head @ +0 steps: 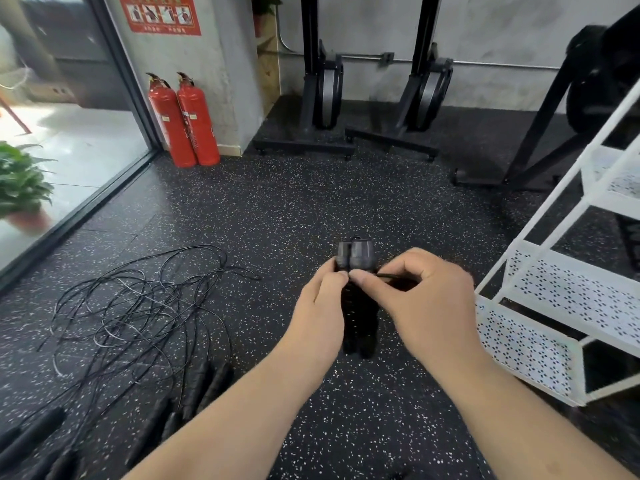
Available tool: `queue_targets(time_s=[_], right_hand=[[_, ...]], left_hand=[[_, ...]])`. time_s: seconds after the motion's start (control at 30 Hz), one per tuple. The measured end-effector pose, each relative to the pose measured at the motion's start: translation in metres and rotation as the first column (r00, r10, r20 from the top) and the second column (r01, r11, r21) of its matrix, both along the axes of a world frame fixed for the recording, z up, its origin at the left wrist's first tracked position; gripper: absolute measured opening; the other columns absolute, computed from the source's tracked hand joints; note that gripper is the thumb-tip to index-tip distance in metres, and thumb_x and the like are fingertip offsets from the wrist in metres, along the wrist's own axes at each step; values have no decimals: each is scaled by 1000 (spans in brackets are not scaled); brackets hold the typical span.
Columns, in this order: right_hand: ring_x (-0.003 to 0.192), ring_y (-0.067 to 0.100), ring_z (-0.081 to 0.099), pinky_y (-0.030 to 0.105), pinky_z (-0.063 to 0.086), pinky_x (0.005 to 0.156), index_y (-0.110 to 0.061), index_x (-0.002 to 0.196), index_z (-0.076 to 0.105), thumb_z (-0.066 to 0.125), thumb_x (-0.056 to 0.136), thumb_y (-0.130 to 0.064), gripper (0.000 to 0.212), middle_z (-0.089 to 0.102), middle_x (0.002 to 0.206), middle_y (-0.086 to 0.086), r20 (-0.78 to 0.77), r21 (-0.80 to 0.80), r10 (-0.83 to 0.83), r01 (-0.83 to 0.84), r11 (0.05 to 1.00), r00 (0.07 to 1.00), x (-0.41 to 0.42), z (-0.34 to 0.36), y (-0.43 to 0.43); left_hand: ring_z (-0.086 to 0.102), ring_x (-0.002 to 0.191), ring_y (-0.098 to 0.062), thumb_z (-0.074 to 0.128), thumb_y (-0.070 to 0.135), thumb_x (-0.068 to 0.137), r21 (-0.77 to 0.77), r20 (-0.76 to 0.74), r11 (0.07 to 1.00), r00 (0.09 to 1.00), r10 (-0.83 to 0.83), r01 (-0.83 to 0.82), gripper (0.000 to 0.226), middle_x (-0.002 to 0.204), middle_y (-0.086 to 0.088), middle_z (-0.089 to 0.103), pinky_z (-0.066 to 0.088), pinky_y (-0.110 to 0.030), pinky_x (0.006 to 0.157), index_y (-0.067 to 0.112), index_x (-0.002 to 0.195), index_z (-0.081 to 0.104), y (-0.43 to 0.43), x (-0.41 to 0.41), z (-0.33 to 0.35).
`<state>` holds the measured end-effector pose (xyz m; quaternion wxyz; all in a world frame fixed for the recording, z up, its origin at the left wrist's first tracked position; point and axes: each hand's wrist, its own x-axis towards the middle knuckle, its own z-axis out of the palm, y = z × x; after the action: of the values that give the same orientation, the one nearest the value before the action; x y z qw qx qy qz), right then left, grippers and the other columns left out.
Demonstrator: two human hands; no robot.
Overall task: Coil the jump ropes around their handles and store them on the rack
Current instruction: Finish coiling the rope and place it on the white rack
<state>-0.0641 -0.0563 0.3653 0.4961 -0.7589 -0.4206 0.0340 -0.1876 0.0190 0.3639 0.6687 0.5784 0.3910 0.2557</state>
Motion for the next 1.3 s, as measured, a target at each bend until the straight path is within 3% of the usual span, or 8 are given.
queue_targets(time_s=[0.23, 0.4, 0.5, 0.63, 0.77, 0.93, 1.13, 1.3], right_hand=[[71, 6, 64, 33, 50, 64, -32, 67, 74, 89, 75, -53, 28, 65, 73, -17, 119, -46, 13, -7, 999, 993, -17, 10, -4], [56, 3, 55, 21, 40, 57, -27, 66, 70, 92, 65, -62, 42, 68, 66, -12, -87, -205, 171, -186, 961, 981, 3, 27, -6], [54, 2, 51, 25, 41, 60, -26, 71, 73, 90, 63, -65, 43, 68, 65, -9, -178, -207, 253, -287, 935, 951, 13, 33, -6], [61, 8, 66, 30, 52, 66, -27, 83, 73, 93, 74, -47, 30, 74, 74, -7, -194, -178, 309, -343, 923, 931, 16, 35, -7], [57, 17, 68, 28, 57, 60, -22, 96, 67, 93, 75, -36, 36, 72, 75, -1, -335, 43, 230, -229, 972, 914, 11, 35, -7], [62, 17, 65, 29, 56, 58, -10, 96, 69, 86, 87, -26, 26, 69, 75, 2, -660, 270, 225, -53, 961, 717, -11, 24, -3], [66, 13, 68, 25, 59, 65, -10, 111, 69, 84, 88, -30, 35, 73, 82, 0, -839, 318, 167, 217, 923, 518, -22, 17, 4], [63, 11, 67, 24, 58, 66, -19, 117, 67, 87, 86, -33, 39, 69, 82, -5, -794, 301, 80, 276, 913, 602, -24, 11, 7]], left_hand=[[75, 102, -10, 48, 68, 102, -147, 50, 987, 997, 65, -57, 44, 103, 6, 81, 57, -35, 96, 37, 97, 79, -5, 2, -4], [75, 111, -27, 56, 74, 93, -148, 79, 989, 996, 30, -18, 52, 110, -5, 80, 56, -51, 107, 30, 106, 80, -6, -1, -3], [76, 103, -28, 61, 80, 81, -190, 108, 982, 994, 5, 16, 63, 107, -8, 80, 60, -51, 98, 27, 111, 78, -9, -2, -1], [67, 75, -25, 68, 78, 80, -318, 159, 948, 987, 30, 23, 76, 91, -14, 74, 56, -39, 63, 15, 121, 74, -7, 2, 1], [63, 74, -23, 68, 71, 88, -349, 262, 931, 965, -10, 104, 69, 92, -15, 72, 52, -37, 60, 11, 120, 78, -3, 4, 3], [63, 76, -22, 63, 62, 97, -323, 337, 940, 941, 5, 110, 61, 85, -8, 66, 55, -42, 72, 6, 116, 76, -3, 6, 2], [67, 102, -16, 57, 69, 99, -155, 283, 982, 957, -60, 108, 59, 106, -1, 73, 49, -55, 116, 24, 132, 73, -4, 6, -8], [70, 113, -2, 48, 69, 93, 7, 202, 994, 973, -112, 113, 42, 116, 12, 77, 52, -19, 93, 44, 119, 71, -5, 5, -12]])
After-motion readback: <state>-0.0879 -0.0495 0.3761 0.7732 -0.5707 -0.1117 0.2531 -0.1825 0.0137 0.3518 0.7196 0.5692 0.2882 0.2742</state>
